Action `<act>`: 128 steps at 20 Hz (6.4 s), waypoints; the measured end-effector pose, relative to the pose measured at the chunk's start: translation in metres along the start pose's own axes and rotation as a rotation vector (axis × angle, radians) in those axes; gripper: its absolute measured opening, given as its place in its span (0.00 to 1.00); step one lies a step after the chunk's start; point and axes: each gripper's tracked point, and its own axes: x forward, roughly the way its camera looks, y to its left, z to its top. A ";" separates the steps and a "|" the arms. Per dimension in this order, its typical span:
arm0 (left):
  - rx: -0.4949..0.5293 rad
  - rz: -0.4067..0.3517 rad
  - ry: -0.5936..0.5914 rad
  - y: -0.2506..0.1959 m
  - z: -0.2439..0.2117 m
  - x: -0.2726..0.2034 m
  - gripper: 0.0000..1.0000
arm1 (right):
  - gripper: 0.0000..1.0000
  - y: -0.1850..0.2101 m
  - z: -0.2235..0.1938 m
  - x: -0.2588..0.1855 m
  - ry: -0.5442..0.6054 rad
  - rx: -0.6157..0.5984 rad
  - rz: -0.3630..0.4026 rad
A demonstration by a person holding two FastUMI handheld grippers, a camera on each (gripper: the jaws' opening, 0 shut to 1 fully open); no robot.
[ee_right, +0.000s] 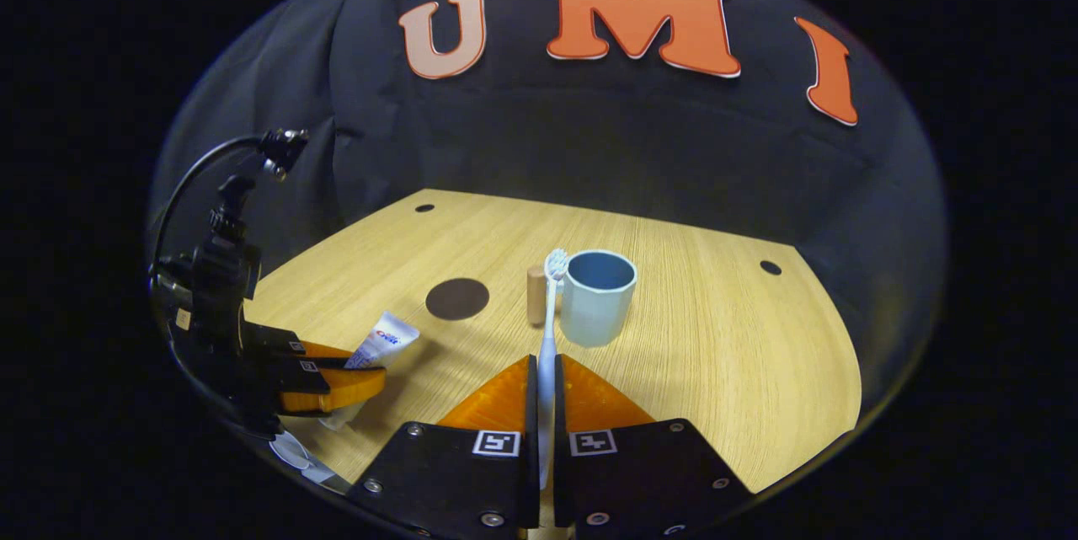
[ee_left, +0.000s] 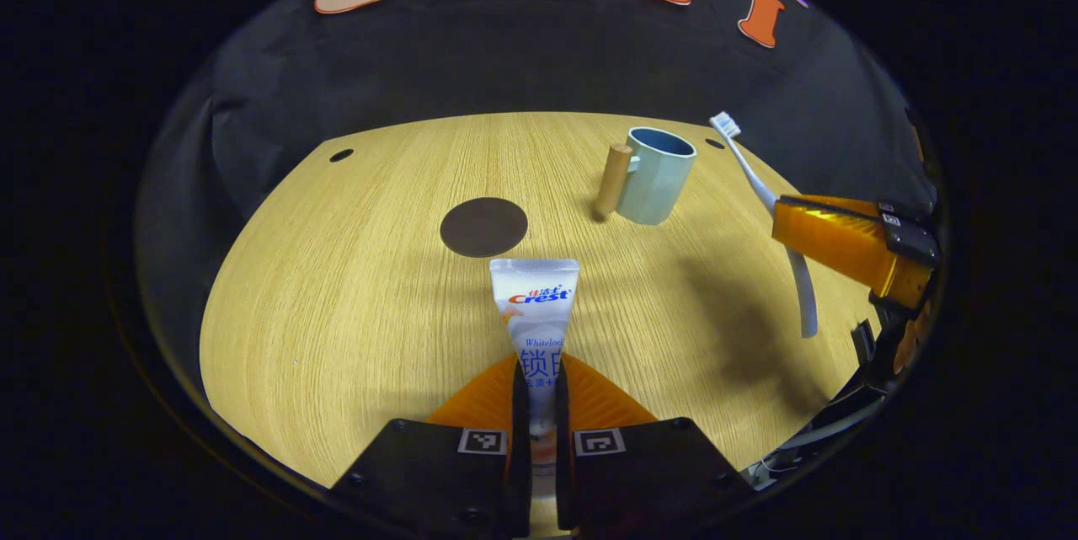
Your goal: Put the toothbrush and toothpaste on the desktop into the cup, then pick up the cup and place it on the coaster on the desktop.
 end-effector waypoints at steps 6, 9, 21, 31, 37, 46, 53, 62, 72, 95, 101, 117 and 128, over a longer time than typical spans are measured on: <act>0.007 0.002 -0.064 0.031 0.024 -0.025 0.15 | 0.07 -0.011 0.039 0.017 -0.117 0.040 -0.014; -0.002 -0.009 -0.084 0.029 0.029 -0.032 0.15 | 0.07 -0.022 0.057 0.024 -0.180 0.071 -0.032; -0.036 -0.014 -0.098 0.028 0.028 -0.034 0.15 | 0.07 -0.065 0.127 0.056 -0.508 0.086 -0.100; -0.013 -0.010 -0.134 0.022 0.030 -0.048 0.16 | 0.07 -0.077 0.144 0.086 -0.622 0.097 -0.099; -0.014 -0.008 -0.160 0.020 0.041 -0.080 0.15 | 0.07 -0.072 0.129 0.107 -0.609 0.104 -0.067; -0.019 -0.008 -0.184 0.014 0.059 -0.103 0.15 | 0.07 -0.068 0.110 0.123 -0.597 0.145 -0.037; -0.037 0.007 -0.200 0.026 0.072 -0.128 0.14 | 0.07 -0.074 0.094 0.130 -0.569 0.187 -0.041; -0.050 0.006 -0.240 0.026 0.099 -0.128 0.15 | 0.07 -0.070 0.079 0.126 -0.549 0.168 -0.046; -0.022 -0.026 -0.321 0.009 0.154 -0.133 0.15 | 0.11 -0.059 0.048 0.114 -0.447 0.203 -0.001; 0.071 -0.176 -0.592 -0.081 0.309 -0.006 0.15 | 0.78 -0.069 0.011 0.044 -0.399 0.115 -0.004; 0.072 -0.193 -0.735 -0.085 0.354 -0.004 0.14 | 0.80 -0.077 0.008 0.035 -0.410 0.139 -0.014; -0.052 -0.329 -0.899 -0.140 0.400 0.021 0.14 | 0.80 -0.108 0.000 0.010 -0.436 0.187 -0.069; -0.070 -0.263 -0.800 -0.132 0.375 0.067 0.19 | 0.80 -0.117 -0.008 0.010 -0.430 0.210 -0.075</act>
